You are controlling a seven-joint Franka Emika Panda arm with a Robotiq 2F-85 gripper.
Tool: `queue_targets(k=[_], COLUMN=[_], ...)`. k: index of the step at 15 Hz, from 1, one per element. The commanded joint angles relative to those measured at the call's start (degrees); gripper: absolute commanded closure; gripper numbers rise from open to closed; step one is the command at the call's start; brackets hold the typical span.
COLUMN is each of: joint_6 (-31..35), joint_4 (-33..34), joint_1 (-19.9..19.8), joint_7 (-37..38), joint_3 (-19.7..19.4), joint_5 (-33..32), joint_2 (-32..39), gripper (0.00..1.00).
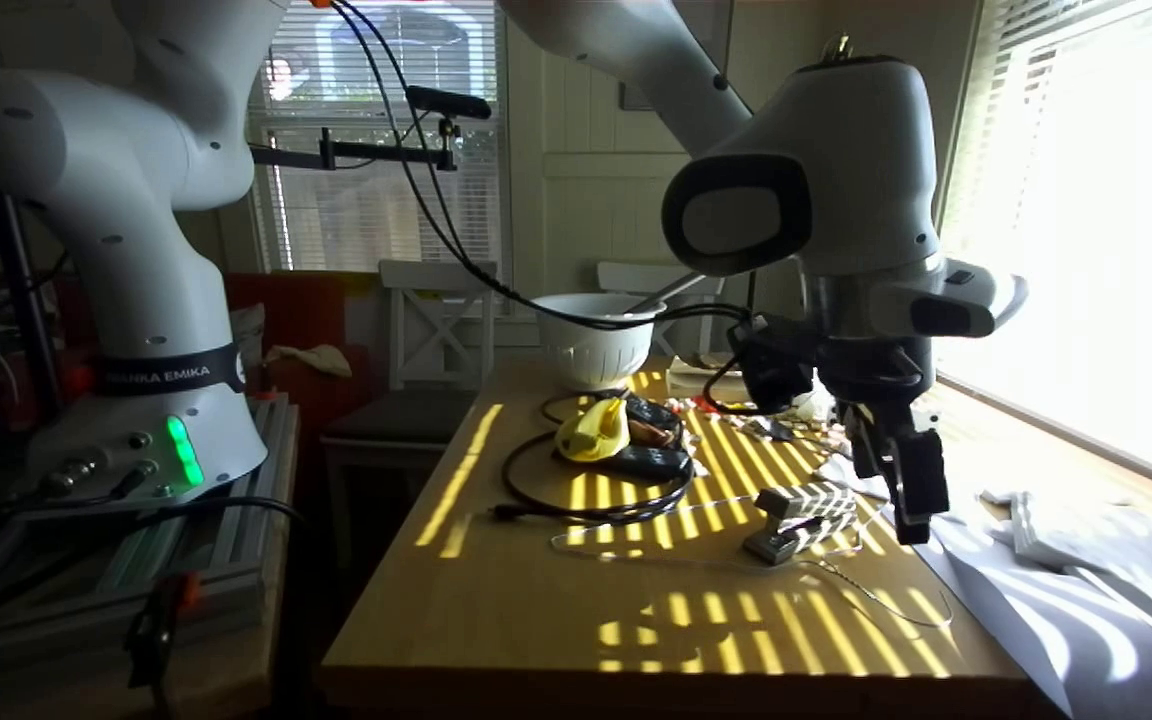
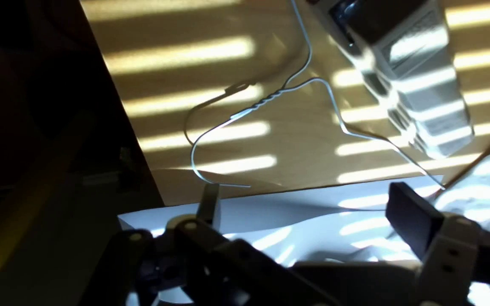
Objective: Turn the stapler, then pick up the paper from the table and staple it
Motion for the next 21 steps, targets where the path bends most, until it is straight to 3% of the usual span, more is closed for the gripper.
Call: queue_targets(k=[1,6,7,9,10,11,15,21], joint_6=[-1.77,-1.36,0.0,-0.17,-2.82,-6.36,-16.47,-24.34], joint_4=[11.09,16.97,13.57,14.75,14.68,15.3,19.34,27.76], joint_1=[-2.98,-3.37,-4.83,-4.79,-5.86,-9.13,-15.14,-20.08], joint_7=[10.27,24.33,19.91,22.52,21.7,18.23,14.32,12.84], joint_3=[-1.78,-7.81,-5.0,-6.13,-4.22,0.2,6.76,8.46], joint_5=[-1.51,-3.86,-3.73,-4.24,-3.24,-0.86,2.14,3.81], joint_2=[6.71,10.63,7.97,8.98,8.43,7.87,9.6,12.93], gripper=[0.0,0.0,0.0,0.0,0.0,0.0,0.0,0.0])
